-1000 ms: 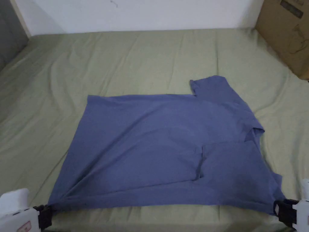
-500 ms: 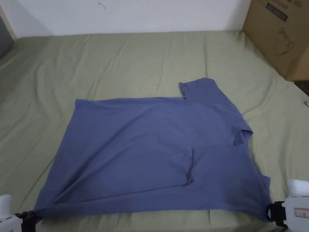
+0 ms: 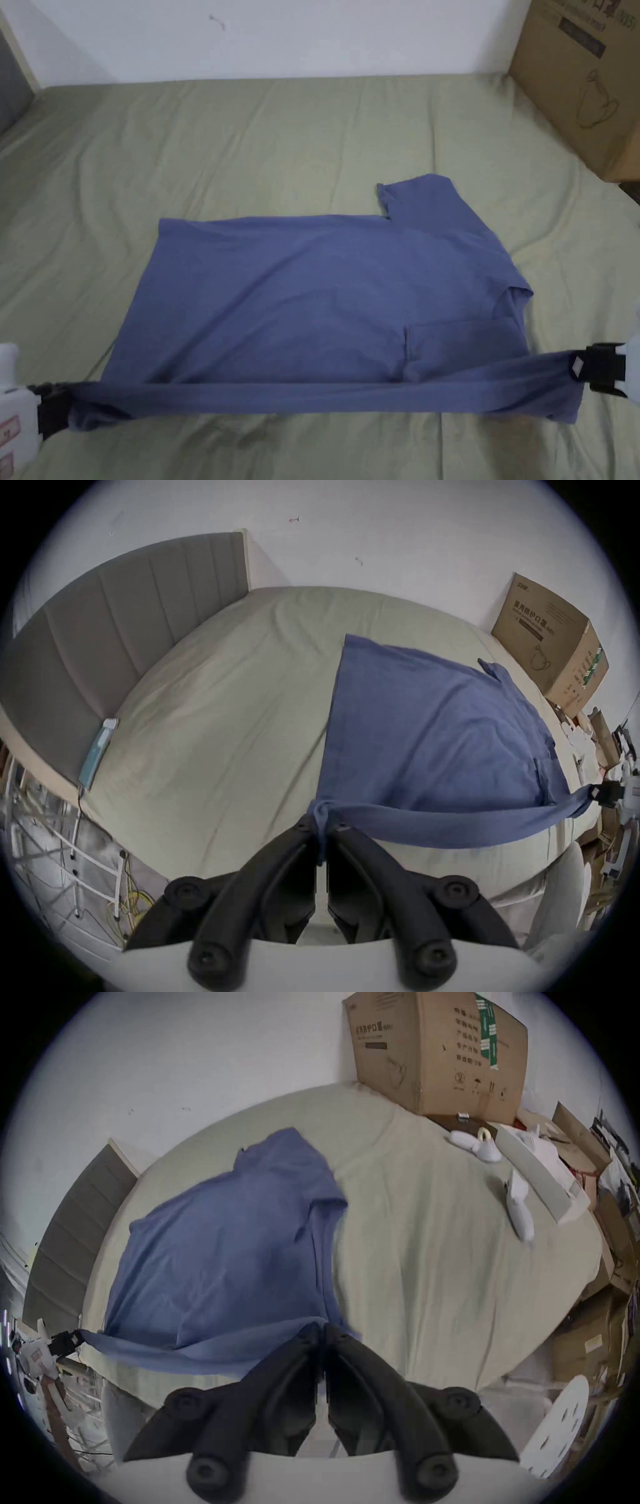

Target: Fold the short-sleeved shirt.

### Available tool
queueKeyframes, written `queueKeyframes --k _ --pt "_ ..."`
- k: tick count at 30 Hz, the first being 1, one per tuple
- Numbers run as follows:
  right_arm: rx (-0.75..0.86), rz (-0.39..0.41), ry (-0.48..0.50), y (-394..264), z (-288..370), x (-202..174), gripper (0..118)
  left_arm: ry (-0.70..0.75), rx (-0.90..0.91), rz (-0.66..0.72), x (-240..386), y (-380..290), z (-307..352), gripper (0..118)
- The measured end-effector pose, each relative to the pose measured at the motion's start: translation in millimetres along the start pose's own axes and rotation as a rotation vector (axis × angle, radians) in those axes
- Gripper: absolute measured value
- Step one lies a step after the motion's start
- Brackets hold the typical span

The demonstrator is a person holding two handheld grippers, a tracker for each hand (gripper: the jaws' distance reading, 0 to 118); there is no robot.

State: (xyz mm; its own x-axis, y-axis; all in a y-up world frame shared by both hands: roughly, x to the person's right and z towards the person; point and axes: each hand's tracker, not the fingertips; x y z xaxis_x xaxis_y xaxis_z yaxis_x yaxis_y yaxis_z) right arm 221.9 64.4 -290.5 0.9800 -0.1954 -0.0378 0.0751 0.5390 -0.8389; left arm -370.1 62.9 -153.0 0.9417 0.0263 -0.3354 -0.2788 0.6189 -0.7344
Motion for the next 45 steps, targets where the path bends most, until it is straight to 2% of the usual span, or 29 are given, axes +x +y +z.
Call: queueKeyframes --k 5,9,10,12,13,14,15,16,17,18,21,22,23,24,25,26,27,29,35,36,37,38,39,40,41,42,43,44,45 --pt "-0.026 -0.009 -0.016 51.6 -46.2 0.0 4 0.019 0.002 -0.017 6.9 54.2 -43.7 3" --pt "-0.09 -0.026 -0.055 70.1 -91.6 -3.7 4 0.029 -0.094 -0.054 14.7 69.9 -92.9 5" --pt "-0.093 -0.016 -0.069 71.6 -98.7 -7.0 4 0.02 -0.088 -0.044 15.2 70.4 -99.1 12" --pt "-0.091 0.003 -0.085 72.3 -105.8 -10.8 9 0.017 -0.09 -0.021 15.1 69.1 -102.8 61" --pt "-0.079 0.008 -0.111 71.8 -105.9 -14.0 25 0.029 -0.085 -0.008 13.9 68.3 -102.3 81" --pt "-0.054 0.012 -0.124 70.3 -104.1 -16.6 42 0.029 -0.084 0.0 12.4 67.9 -100.6 87" --pt "-0.025 0.021 -0.148 68.8 -100.6 -19.9 52 0.029 -0.08 0.024 8.1 65.4 -96.8 93" --pt "-0.018 0.028 -0.163 66.5 -96.0 -21.4 52 0.023 -0.071 0.042 4.6 63.6 -93.1 93" --pt "-0.013 0.033 -0.153 63.5 -91.0 -23.2 78 0.02 -0.072 0.051 2.2 62.2 -89.1 109" --pt "0.002 0.037 -0.14 60.4 -82.8 -25.5 79 0.011 -0.059 0.064 0.3 59.4 -81.9 110" --pt "0.042 0.06 -0.077 44.8 -58.0 -31.0 75 -0.011 -0.012 0.05 -1.8 45.1 -58.4 109" --pt "0.051 0.069 -0.069 36.0 -50.1 -33.3 66 -0.013 -0.01 0.038 -1.1 39.0 -50.4 108" --pt "0.06 0.081 -0.07 27.8 -45.0 -35.4 36 -0.014 -0.016 0.034 -1.2 33.3 -43.3 97" --pt "0.062 0.089 -0.085 18.9 -42.1 -36.7 7 -0.019 -0.024 0.025 -0.6 26.9 -37.6 71" --pt "0.063 0.092 -0.099 8.5 -39.4 -37.5 3 -0.008 -0.021 0.019 2.0 17.5 -33.5 29" --pt "0.06 0.091 -0.09 0.9 -36.8 -35.8 1 0.035 -0.016 0.019 4.2 9.3 -32.4 0" --pt "0.046 0.084 -0.067 -7.6 -34.3 -34.6 1 0.073 0.025 0.035 1.6 2.8 -27.5 0" --pt "0.031 0.066 -0.045 -19.7 -33.1 -32.6 1 0.013 -0.038 0.026 1.2 -6.2 -26.0 0" --pt "0.013 0.099 -0.053 -34.5 -28.6 -37.5 1 0.008 -0.013 0.063 -6.7 -4.0 -45.6 2" --pt "0.009 0.096 -0.056 -33.6 -34.3 -33.8 1 -0.001 -0.003 0.103 -9.6 -0.3 -51.2 19" --pt "0.008 0.091 -0.058 -34.4 -35.7 -31.9 1 -0.02 -0.008 0.133 -13.1 3.2 -58.5 55" --pt "0.013 0.075 -0.056 -35.4 -37.2 -29.4 1 -0.013 -0.035 0.139 -14.5 6.6 -65.9 103" --pt "0.007 0.057 -0.058 -35.7 -38.9 -26.9 2 -0.012 -0.088 0.135 -11.7 8.7 -75.8 118" --pt "-0.005 0.04 -0.061 -36.1 -41.6 -25.5 3 -0.026 -0.102 0.115 -10.7 6.1 -84.7 117" --pt "-0.005 0.025 -0.062 -37.5 -42.1 -23.0 6 -0.027 -0.084 0.104 -11.1 3.3 -89.8 104" --pt "-0.006 0.015 -0.061 -39.0 -42.1 -19.7 12 -0.015 -0.099 0.088 -10.9 0.2 -96.3 88" --pt "-0.009 0.004 -0.06 -40.1 -41.3 -17.7 19 0.017 -0.155 0.076 -8.7 -2.0 -103.7 64" --pt "-0.01 -0.012 -0.06 -41.2 -40.0 -15.9 23 0.03 -0.214 0.072 -10.5 -5.6 -110.5 57" --pt "-0.009 -0.024 -0.058 -41.6 -38.6 -12.6 26 0.033 -0.231 0.068 -12.5 -12.0 -113.9 57"
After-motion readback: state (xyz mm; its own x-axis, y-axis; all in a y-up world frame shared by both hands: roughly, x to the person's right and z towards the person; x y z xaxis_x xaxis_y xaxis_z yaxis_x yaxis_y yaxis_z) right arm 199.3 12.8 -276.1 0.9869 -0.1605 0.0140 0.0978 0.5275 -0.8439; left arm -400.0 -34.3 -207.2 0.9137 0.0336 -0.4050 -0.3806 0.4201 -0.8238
